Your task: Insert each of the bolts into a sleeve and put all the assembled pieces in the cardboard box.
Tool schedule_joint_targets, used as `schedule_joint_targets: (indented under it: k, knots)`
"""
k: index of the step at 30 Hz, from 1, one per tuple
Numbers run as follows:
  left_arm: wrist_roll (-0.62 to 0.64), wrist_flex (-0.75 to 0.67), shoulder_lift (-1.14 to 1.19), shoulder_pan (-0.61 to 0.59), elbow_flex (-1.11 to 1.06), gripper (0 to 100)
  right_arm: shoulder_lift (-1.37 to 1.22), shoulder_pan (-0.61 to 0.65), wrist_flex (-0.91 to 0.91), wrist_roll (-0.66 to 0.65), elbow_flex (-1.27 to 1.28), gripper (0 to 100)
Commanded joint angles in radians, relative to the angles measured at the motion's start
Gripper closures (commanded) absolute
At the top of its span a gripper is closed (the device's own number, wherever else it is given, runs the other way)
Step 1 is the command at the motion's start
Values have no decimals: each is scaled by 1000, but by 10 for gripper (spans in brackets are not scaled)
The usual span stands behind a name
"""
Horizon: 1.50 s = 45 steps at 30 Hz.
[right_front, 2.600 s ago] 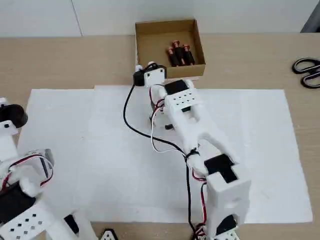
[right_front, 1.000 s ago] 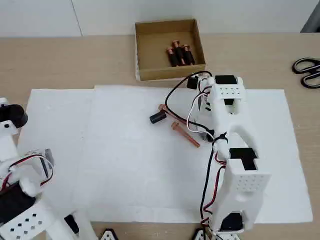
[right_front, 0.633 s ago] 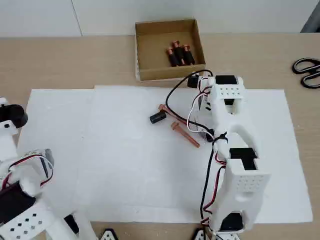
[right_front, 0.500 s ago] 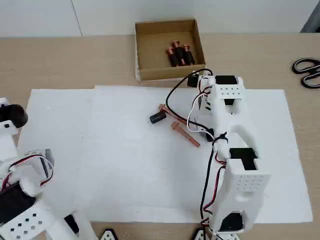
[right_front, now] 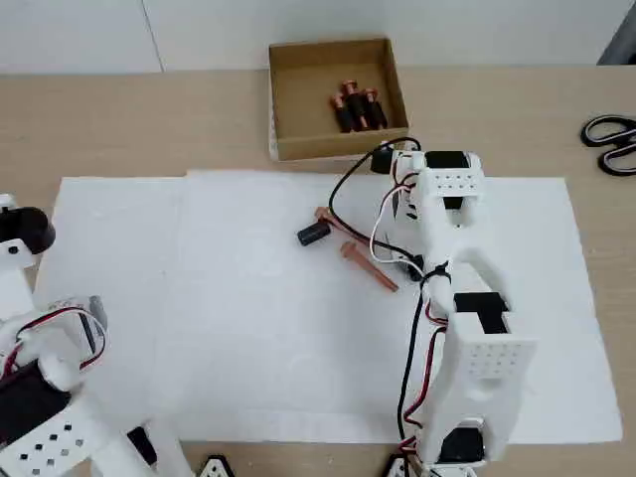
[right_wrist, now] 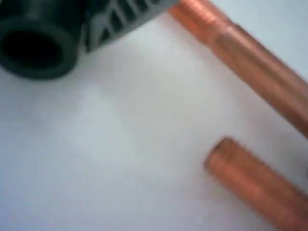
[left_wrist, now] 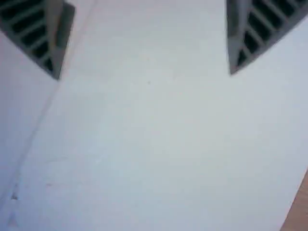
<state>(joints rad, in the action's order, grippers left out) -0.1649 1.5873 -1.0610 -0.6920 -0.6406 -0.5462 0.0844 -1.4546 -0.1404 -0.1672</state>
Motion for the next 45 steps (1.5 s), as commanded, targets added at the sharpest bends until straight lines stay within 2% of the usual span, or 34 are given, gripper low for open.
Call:
schedule_joint_targets:
  k: [1,6,16,19,29,37,40,45]
  knots:
    - [6,-20,-9,8,2,785,-42,-7,68,-9,-17,866]
    - [6,-20,-9,8,2,785,-47,-7,87,-14,-17,943]
    - [6,-20,-9,8,1,785,-18,-4,41,-35,-18,954]
    - [6,-20,-9,8,1,785,67,-4,-4,-29,-17,995]
    - [8,-20,-9,8,1,785,398,-2,-122,-29,-17,994]
    - [17,-5,-2,12,27,785,564,-4,-208,-31,-17,994]
    - [60,-5,0,84,73,784,615,-5,-229,-35,-17,995]
    - [173,-9,132,373,130,784,688,-8,-243,-34,-12,995]
